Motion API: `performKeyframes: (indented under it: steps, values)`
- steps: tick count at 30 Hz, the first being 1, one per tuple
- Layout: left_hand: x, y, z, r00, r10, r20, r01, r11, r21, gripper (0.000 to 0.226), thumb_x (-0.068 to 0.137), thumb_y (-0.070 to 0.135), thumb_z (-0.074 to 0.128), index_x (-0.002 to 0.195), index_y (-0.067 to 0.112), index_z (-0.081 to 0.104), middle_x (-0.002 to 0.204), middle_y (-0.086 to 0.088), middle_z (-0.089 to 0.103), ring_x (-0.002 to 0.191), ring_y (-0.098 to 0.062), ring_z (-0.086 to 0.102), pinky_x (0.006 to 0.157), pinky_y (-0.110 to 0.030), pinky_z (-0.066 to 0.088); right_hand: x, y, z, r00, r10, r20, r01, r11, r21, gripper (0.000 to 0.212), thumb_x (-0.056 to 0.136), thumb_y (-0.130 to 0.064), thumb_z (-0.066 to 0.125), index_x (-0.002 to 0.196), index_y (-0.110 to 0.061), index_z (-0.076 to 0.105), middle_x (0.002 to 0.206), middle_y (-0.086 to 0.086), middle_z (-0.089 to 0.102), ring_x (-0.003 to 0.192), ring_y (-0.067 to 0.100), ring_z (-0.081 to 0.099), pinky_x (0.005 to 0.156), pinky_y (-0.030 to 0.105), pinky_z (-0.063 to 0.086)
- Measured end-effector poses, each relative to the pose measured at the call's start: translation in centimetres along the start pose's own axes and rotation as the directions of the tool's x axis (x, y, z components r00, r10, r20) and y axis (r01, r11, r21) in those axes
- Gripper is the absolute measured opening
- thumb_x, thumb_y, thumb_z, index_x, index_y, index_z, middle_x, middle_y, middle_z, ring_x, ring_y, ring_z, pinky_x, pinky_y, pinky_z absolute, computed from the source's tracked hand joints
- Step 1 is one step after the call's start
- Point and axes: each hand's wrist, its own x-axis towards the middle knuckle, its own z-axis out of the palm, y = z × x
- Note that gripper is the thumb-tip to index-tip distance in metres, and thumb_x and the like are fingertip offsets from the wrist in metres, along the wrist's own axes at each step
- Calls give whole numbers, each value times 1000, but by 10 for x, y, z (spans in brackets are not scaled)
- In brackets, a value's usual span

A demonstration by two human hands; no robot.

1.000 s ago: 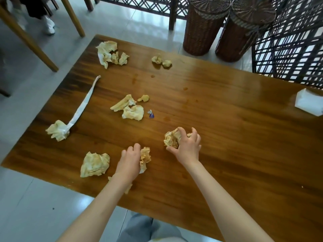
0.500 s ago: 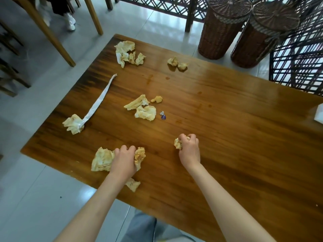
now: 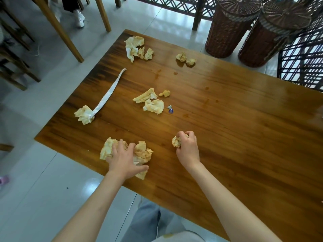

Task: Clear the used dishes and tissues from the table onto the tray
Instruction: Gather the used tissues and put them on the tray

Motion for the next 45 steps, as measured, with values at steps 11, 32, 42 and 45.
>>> performKeyframes:
  steps: [11,32,42,45]
  values:
    - [-4,-11,14,997,-45,-67,39,996,-79,118,59,68,73,143,50,-9,153,-15,9,139,-40,13,101,-55,37,-12,-8,-3,999,-32,6,32,999,-7,41,79,7,61,113,-16,57,116,7,48,108,20,47,81,24,50]
    - [22,3,-1,958,6,-287,-68,976,-206,41,91,-1,47,125,21,49,113,-9,46,105,-21,45,81,-26,46,15,-15,-5,995,-86,44,87,996,-27,40,80,6,61,113,-17,57,116,6,49,108,19,46,81,21,47]
    - [66,-26,-57,857,-56,-512,-74,970,-230,41,85,7,64,123,16,53,107,-15,52,90,-24,52,70,-25,48,41,-49,19,998,-61,1,61,997,-47,46,78,6,65,117,-16,55,120,9,48,110,22,48,85,24,49]
    - [89,-43,-77,854,-37,-518,-96,969,-229,43,83,6,66,123,16,54,107,-17,52,91,-25,54,71,-25,47,53,-68,30,998,-11,-55,9,999,-38,53,76,6,66,122,-15,53,121,10,48,113,24,48,86,25,48]
